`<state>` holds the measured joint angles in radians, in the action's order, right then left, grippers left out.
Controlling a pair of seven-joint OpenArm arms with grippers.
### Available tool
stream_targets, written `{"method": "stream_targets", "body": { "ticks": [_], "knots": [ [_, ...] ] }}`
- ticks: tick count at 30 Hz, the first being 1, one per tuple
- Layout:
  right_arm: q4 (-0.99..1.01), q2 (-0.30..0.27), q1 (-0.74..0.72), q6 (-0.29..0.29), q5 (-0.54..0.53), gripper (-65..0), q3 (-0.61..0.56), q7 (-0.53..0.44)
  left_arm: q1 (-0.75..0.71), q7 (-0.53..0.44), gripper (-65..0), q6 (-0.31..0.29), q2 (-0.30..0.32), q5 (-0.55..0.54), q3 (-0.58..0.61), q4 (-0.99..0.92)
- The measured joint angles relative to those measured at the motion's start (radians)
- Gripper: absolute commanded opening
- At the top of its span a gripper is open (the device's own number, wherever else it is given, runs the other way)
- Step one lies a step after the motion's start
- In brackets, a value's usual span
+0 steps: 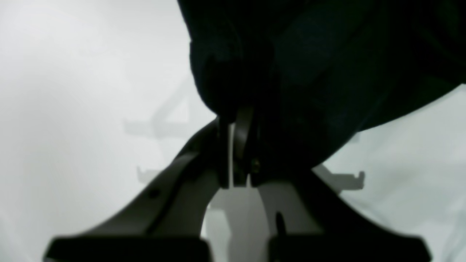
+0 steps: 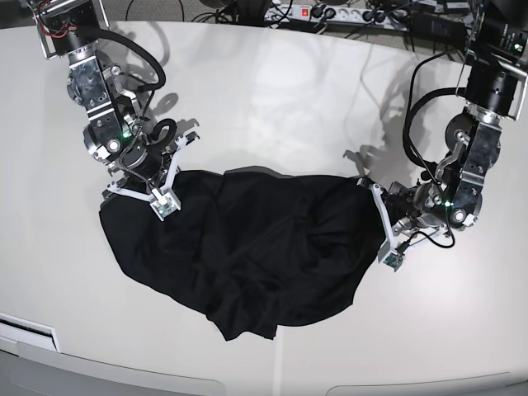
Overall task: Layout the t-shirt on the table in an organized manner, then fold the t-shirt properly
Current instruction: 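Lower the right gripper and grasp the t-shirt edge opposite the left gripper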
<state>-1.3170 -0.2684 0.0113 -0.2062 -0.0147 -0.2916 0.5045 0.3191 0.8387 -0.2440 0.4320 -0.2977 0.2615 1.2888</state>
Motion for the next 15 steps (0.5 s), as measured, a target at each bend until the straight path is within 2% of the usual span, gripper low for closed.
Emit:
{"method": "stream_targets", "body": {
  "ticks": [1,2,6,11,15],
  "knots": [
    [-0.011,0.000,0.003,-0.001,0.000,-65.0,0.000,0.026,0.000,-0.012,-65.0,0.000,0.000,0.000,0.000,0.000],
    [-0.028,0.000,0.006,-0.028,0.008,-65.0,0.000,0.056,0.000,-0.013,-65.0,-0.003,0.000,0.000,0.000,0.000],
    [-0.173,-0.008,0.050,-0.134,-0.031,-65.0,0.002,0.181,0.000,-0.067,-65.0,-0.080,0.000,0.006,0.000,0.000],
    [-0.444,-0.008,0.230,-0.253,-0.193,-65.0,0.000,0.189,0.016,-0.134,-65.0,-0.101,0.000,-0.014,0.000,0.000],
    [-0.580,0.015,0.343,-0.307,-0.301,-65.0,0.001,0.185,0.069,-0.140,-65.0,-0.111,-0.014,-0.062,0.000,-0.001]
  ]
}}
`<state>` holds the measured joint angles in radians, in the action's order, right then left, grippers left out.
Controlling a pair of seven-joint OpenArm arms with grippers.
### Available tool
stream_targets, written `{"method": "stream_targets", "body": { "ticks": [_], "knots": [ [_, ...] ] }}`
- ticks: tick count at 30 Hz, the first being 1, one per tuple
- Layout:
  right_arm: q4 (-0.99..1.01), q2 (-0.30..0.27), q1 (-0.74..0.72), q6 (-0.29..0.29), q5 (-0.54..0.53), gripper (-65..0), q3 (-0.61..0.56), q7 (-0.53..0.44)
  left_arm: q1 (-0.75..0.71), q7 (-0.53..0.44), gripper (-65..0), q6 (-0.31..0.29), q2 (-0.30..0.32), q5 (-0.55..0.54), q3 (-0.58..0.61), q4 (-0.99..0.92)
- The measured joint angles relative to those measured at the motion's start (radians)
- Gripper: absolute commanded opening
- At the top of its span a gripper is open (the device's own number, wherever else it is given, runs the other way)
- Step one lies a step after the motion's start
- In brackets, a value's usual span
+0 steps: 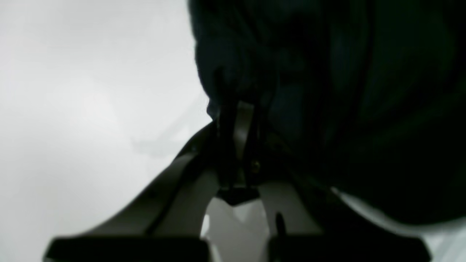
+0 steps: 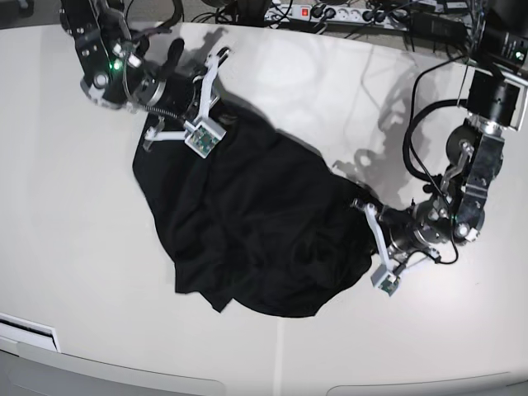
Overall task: Layout the t-shirt on the table in an organized manner, then fold the t-shirt properly
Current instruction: 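Lower the right gripper and grasp the t-shirt edge opposite the left gripper, then drag the t-shirt with both grippers, spreading it across the table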
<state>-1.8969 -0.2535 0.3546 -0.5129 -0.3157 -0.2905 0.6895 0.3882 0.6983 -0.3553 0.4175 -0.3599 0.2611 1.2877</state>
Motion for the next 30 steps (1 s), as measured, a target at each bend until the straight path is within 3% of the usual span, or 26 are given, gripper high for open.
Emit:
{"method": "stream_targets", "body": {
  "ticks": [7,10,14,15,16,19,21,25,30],
  "knots": [
    [-0.020,0.176,0.110,-0.113,-0.007,-65.0,0.003,-0.080,0.096,0.005,-65.0,-0.054,-0.105,-0.036,0.005,-0.002],
    [-0.021,0.236,0.106,-0.116,0.002,-65.0,-0.019,-0.080,0.150,0.011,-65.0,-0.056,-0.153,-0.035,0.034,-0.005],
    [-0.021,0.274,0.105,-0.116,0.103,-65.0,-0.066,-0.080,0.202,0.014,-65.0,-0.114,-0.187,-0.032,0.103,-0.005],
    [-0.021,0.273,0.102,-0.108,0.111,-58.5,-0.075,-0.079,0.216,0.024,-65.0,-0.115,-0.190,-0.034,0.116,-0.005],
    [-0.021,0.273,0.099,-0.105,0.120,-50.1,-0.080,-0.079,0.231,0.047,-59.6,-0.116,-0.190,-0.034,0.119,-0.005],
    [-0.021,0.274,0.096,-0.108,0.142,-26.4,-0.081,-0.084,0.289,0.106,-32.4,-0.093,-0.173,-0.034,0.113,-0.005],
    [-0.021,0.273,0.091,-0.108,0.163,-20.2,-0.081,-0.077,0.320,0.111,-20.9,-0.044,-0.151,-0.035,0.111,-0.005],
    [-0.029,0.267,0.076,-0.108,0.160,-20.2,-0.081,-0.053,0.338,0.114,-19.2,0.032,-0.105,-0.034,0.111,-0.005],
    [-0.077,0.264,0.032,-0.049,0.212,-20.2,-0.081,0.024,0.334,0.229,-19.3,0.038,-0.059,-0.122,0.111,-0.005]
  ]
}}
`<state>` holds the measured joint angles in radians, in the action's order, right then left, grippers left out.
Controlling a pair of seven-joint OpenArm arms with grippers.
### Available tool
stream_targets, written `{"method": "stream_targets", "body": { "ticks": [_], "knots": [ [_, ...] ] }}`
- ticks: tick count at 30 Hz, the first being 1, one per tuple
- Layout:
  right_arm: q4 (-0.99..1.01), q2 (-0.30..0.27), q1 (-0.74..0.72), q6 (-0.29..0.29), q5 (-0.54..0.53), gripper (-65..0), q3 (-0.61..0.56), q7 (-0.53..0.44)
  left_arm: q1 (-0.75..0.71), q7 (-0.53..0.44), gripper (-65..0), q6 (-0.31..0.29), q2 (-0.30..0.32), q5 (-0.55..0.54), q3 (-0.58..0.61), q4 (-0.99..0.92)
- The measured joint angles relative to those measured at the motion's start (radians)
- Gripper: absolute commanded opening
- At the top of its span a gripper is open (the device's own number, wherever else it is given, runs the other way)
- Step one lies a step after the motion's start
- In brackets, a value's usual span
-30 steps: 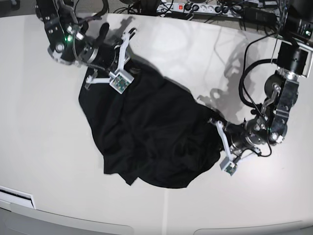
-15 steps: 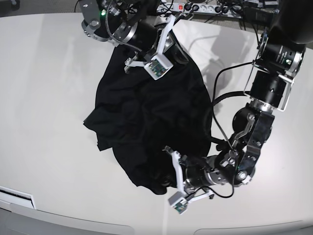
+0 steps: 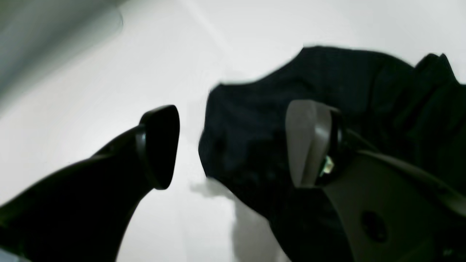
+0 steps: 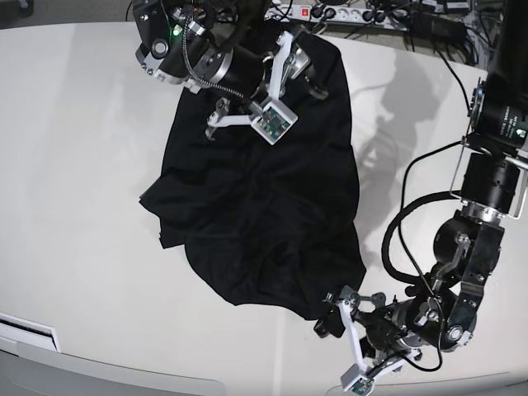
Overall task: Layout the t-shirt on the table in an organized manner, then fold the t-shirt properly
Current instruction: 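Drag the t-shirt with both grippers, spreading it across the table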
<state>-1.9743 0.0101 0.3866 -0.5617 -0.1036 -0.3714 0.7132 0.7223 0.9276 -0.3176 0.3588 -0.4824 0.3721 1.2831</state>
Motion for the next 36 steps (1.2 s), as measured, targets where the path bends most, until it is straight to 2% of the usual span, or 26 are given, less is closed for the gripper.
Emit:
{"method": "stream_targets", "body": {
  "ticks": [1,2,3,5,7,10,13,16,18,22,25,30,36],
  "knots": [
    [-0.004,-0.003,-0.011,0.025,0.032,-20.2,0.000,0.005,-0.002,0.026,-21.4,-0.004,0.008,-0.032,0.000,0.000],
    [-0.007,-0.011,-0.020,0.065,0.053,-20.2,0.000,0.003,-0.005,0.052,-27.5,-0.004,0.011,-0.062,0.000,0.000],
    [-0.008,-0.021,-0.027,0.093,0.071,-20.2,0.000,0.002,-0.005,0.077,-38.0,-0.008,0.014,-0.085,0.000,0.000],
    [-0.008,-0.044,-0.044,0.143,0.122,-20.2,0.000,0.003,-0.007,0.128,-65.0,-0.008,0.019,-0.123,0.000,0.000],
    [-0.008,-0.071,-0.061,0.197,0.164,-20.2,0.000,0.003,-0.008,0.182,-65.0,-0.005,0.023,-0.155,0.000,0.000],
    [-0.008,-0.122,-0.089,0.314,0.243,-20.2,0.000,0.002,-0.019,0.224,-65.0,-0.008,0.023,-0.231,0.000,0.000],
    [-0.008,-0.183,-0.104,0.372,0.291,-20.2,0.005,0.002,-0.055,0.255,-65.0,-0.050,0.024,-0.306,0.000,0.000],
    [-0.008,-0.243,-0.125,0.373,0.274,-20.2,0.035,0.003,-0.109,0.267,-65.0,-0.110,0.020,-0.404,0.000,0.003],
    [-0.008,-0.267,-0.150,0.371,0.224,-20.2,0.061,0.003,-0.149,0.275,-65.0,-0.138,0.020,-0.447,0.001,0.009],
    [0.028,-0.291,-0.203,0.329,0.116,-20.2,0.119,0.002,-0.249,0.302,-65.0,-0.188,0.020,-0.529,0.001,0.060],
    [0.112,-0.292,-0.262,0.282,0.017,-20.2,0.140,-0.003,-0.319,0.303,-65.0,-0.214,0.015,-0.551,0.000,0.111],
    [0.305,-0.286,-0.392,0.217,-0.118,-20.2,0.138,-0.013,-0.435,0.304,-65.0,-0.217,-0.013,-0.558,-0.001,0.156],
    [0.530,-0.285,-0.569,0.213,-0.206,-22.4,0.139,-0.021,-0.544,0.311,-65.0,-0.218,-0.076,-0.532,0.000,0.156]
  ]
}}
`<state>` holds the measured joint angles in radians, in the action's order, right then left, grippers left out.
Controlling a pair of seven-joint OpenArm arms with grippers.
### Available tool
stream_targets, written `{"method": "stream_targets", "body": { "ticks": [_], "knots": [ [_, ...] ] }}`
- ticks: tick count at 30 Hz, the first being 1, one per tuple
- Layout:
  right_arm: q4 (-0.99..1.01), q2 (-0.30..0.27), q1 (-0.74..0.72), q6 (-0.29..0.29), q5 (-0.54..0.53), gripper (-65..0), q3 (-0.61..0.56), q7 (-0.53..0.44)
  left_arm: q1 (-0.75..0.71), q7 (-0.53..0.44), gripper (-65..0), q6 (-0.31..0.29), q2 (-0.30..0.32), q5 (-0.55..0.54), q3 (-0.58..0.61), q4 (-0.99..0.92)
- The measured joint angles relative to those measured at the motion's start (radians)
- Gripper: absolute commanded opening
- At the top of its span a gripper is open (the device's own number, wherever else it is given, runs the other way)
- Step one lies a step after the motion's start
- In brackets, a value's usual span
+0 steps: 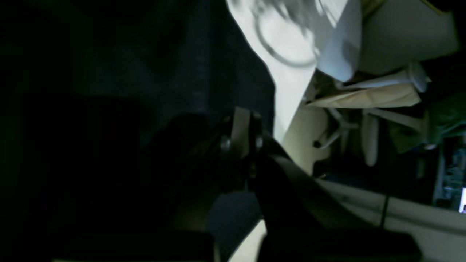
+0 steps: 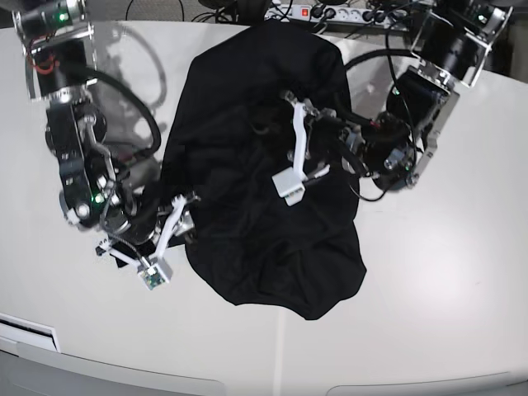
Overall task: Layout the t-shirt on the table in an organized manner, then fold the t-shirt properly
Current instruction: 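Drag the t-shirt with both grippers, spreading it across the table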
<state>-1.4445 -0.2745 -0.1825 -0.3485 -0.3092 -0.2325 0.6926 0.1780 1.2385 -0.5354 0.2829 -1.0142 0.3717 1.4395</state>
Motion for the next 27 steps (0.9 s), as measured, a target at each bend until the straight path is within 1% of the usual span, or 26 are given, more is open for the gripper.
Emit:
{"method": "stream_targets", "body": {
  "ticks": [2,7,8,9,11,14,17,18,19,20,21,23,24,25,27],
  "knots": [
    [0.093,0.001,-0.048,-0.027,-0.029,-23.5,0.000,0.000,-0.023,-0.002,-65.0,-0.007,-0.016,0.021,0.000,0.000],
    [0.287,0.009,-0.156,-0.112,-0.101,-23.4,0.000,0.006,-0.060,-0.056,-65.0,0.000,-0.019,0.113,-0.002,0.001],
    [0.318,0.014,-0.174,-0.112,-0.102,-23.4,0.000,0.000,-0.066,-0.055,-65.0,0.007,-0.019,0.136,-0.003,0.001],
    [0.350,0.020,-0.191,-0.113,-0.102,-23.4,0.000,0.000,-0.074,-0.055,-65.0,0.027,-0.019,0.161,-0.003,0.001],
    [0.413,0.037,-0.217,-0.123,-0.100,-23.4,0.000,-0.001,-0.093,-0.058,-65.0,0.034,-0.017,0.193,-0.005,0.001],
    [0.498,0.069,-0.233,-0.151,-0.099,-23.5,0.001,-0.003,-0.118,-0.069,-65.0,0.038,-0.017,0.239,-0.005,0.001],
    [0.529,0.098,-0.228,-0.154,-0.093,-23.5,0.000,-0.002,-0.142,-0.079,-65.0,0.037,-0.017,0.255,-0.005,0.001],
    [0.530,0.103,-0.227,-0.154,-0.092,-24.7,0.000,-0.003,-0.148,-0.079,-65.0,0.037,-0.017,0.257,-0.005,0.001],
    [0.530,0.106,-0.227,-0.153,-0.092,-27.8,0.000,-0.003,-0.151,-0.079,-65.0,0.037,-0.017,0.260,-0.005,0.001],
    [0.530,0.109,-0.227,-0.148,-0.091,-32.8,0.000,-0.004,-0.153,-0.079,-65.0,0.037,-0.017,0.260,-0.005,0.001],
    [0.530,0.109,-0.228,-0.138,-0.091,-40.3,0.000,-0.008,-0.154,-0.079,-65.0,0.037,-0.017,0.264,-0.005,0.001],
    [0.530,0.111,-0.230,-0.138,-0.061,-59.9,0.000,-0.018,-0.153,-0.079,-65.0,0.037,-0.017,0.264,-0.005,0.001],
    [0.530,0.111,-0.231,-0.150,-0.049,-65.0,0.000,-0.018,-0.153,-0.080,-65.0,0.037,-0.017,0.267,-0.005,0.001],
    [0.530,0.111,-0.234,-0.158,-0.048,-65.0,0.000,-0.016,-0.153,-0.081,-65.0,0.036,-0.017,0.297,-0.005,0.001],
    [0.530,0.109,-0.248,-0.177,-0.049,-65.0,0.000,0.020,-0.153,-0.086,-65.0,0.027,-0.019,0.388,-0.005,0.001]
  ]
}}
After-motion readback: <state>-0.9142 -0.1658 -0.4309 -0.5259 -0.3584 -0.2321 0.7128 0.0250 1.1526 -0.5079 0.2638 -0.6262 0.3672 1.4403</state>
